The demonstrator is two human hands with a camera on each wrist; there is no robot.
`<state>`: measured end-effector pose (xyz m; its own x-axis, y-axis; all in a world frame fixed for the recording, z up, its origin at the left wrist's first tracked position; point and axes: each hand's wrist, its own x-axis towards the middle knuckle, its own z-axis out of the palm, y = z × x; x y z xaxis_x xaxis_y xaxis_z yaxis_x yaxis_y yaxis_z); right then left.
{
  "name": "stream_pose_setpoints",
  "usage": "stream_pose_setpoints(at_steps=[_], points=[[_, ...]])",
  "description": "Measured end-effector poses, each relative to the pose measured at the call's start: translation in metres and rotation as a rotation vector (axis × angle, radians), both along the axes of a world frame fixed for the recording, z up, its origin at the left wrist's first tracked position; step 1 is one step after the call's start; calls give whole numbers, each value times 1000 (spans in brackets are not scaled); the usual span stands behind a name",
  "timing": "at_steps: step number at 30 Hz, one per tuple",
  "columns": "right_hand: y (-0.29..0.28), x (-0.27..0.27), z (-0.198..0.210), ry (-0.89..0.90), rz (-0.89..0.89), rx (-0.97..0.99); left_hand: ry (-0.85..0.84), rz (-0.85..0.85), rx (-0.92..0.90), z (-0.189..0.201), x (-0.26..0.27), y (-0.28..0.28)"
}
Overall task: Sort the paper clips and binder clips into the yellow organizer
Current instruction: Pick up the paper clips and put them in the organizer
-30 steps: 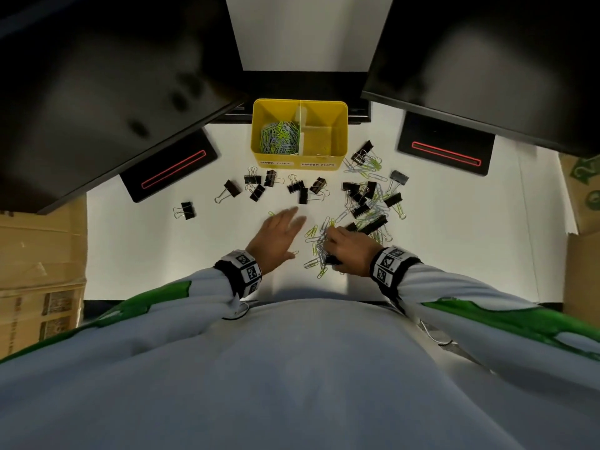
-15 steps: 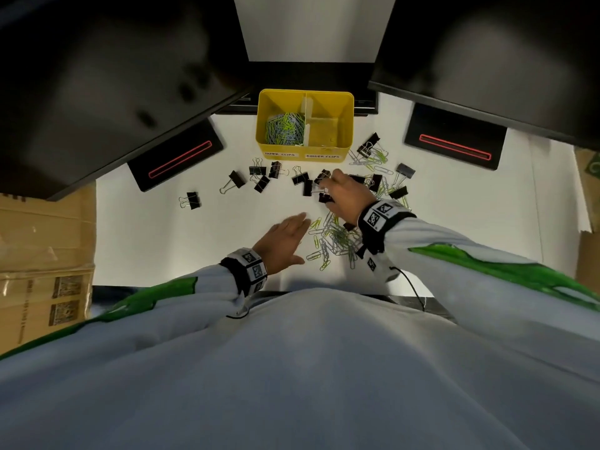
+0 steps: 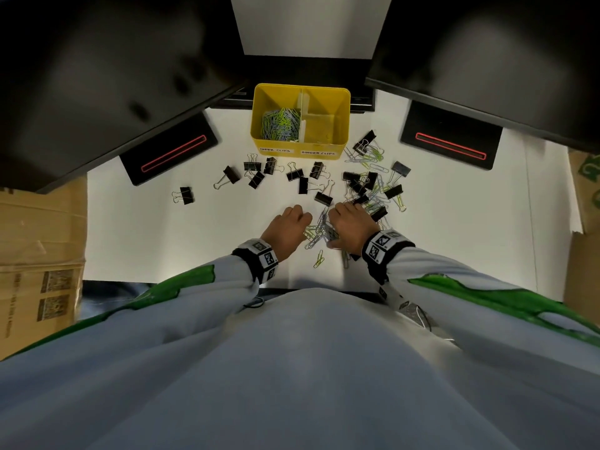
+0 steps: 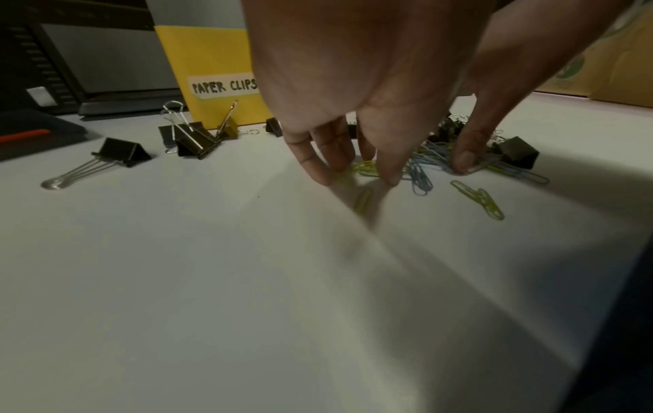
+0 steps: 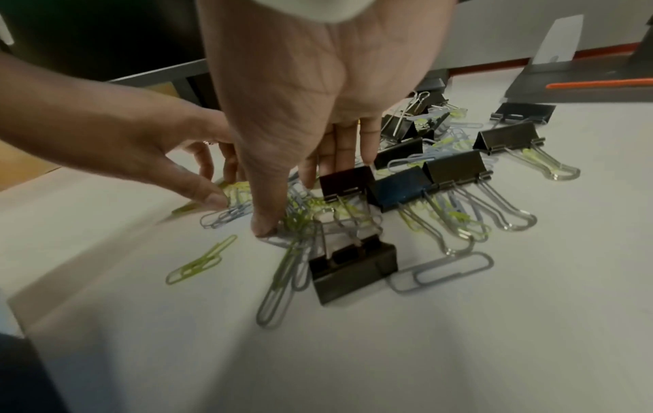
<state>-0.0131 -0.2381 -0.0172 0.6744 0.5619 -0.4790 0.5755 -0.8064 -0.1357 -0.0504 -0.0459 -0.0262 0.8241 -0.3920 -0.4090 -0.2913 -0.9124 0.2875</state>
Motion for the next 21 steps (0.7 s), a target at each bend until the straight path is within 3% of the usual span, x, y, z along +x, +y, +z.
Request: stream_pose_setpoints(at_steps=[8,13,17,21], points=[[0,11,6,162,-146,68,32,26,0,-5,1,0],[-5,21,19,305,-313,252,84,70,-47,-6,4,9],[6,39,44,325,-384,426,113,230,-221,6,4,26],[37,73,71,312,-452,612,32,419,-465,38,9,52]])
